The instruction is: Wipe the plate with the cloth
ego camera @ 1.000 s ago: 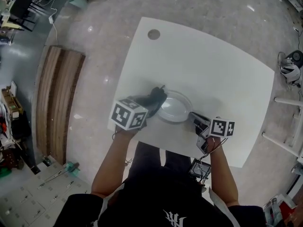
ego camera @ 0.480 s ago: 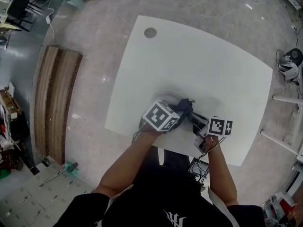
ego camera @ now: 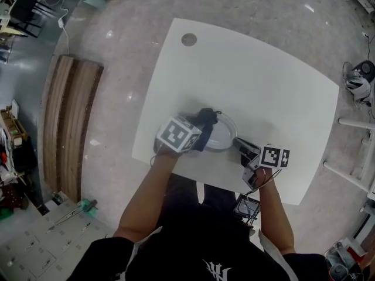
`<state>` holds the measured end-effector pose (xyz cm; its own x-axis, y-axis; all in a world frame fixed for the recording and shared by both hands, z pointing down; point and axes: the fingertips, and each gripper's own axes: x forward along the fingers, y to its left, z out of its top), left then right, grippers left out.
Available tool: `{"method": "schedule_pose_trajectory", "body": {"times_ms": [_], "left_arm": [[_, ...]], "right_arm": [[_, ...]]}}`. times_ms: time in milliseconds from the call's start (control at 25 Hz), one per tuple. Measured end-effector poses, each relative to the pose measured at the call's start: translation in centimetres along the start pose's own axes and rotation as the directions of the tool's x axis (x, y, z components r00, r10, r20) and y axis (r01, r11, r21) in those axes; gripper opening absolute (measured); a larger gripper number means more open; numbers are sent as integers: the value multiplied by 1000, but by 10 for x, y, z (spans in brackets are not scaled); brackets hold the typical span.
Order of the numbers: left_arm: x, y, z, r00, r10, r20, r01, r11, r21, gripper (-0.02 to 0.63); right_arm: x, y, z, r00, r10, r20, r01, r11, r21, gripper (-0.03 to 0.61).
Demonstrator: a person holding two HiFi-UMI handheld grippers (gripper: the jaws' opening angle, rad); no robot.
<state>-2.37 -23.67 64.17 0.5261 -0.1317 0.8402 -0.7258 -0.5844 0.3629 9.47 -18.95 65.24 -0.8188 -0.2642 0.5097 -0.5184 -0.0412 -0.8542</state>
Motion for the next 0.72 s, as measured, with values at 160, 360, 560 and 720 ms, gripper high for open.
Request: {"method": "schedule_pose_trajectory", "body": {"times_ms": [160,360,560,720], "left_arm": [[-23,21,-2,999,40,25,-39,999,-24,49],[-58,26,-1,995,82,63,-80,996,-25,49],[-61,-35,16,979,-139,151,152,986,-75,49],[-16,-99,25,940,-318,124,326,944,-45,49]], "right_arm": [[1,2,1,1000,-2,3,2,1000,-1,18],[1,5,1,1000,-2,6,2,1000,-6,18],[1,4,2,1000,1,14,-1,1000,-6,17],[1,3,3,1000,1,22,-1,1000,-5,17]]}}
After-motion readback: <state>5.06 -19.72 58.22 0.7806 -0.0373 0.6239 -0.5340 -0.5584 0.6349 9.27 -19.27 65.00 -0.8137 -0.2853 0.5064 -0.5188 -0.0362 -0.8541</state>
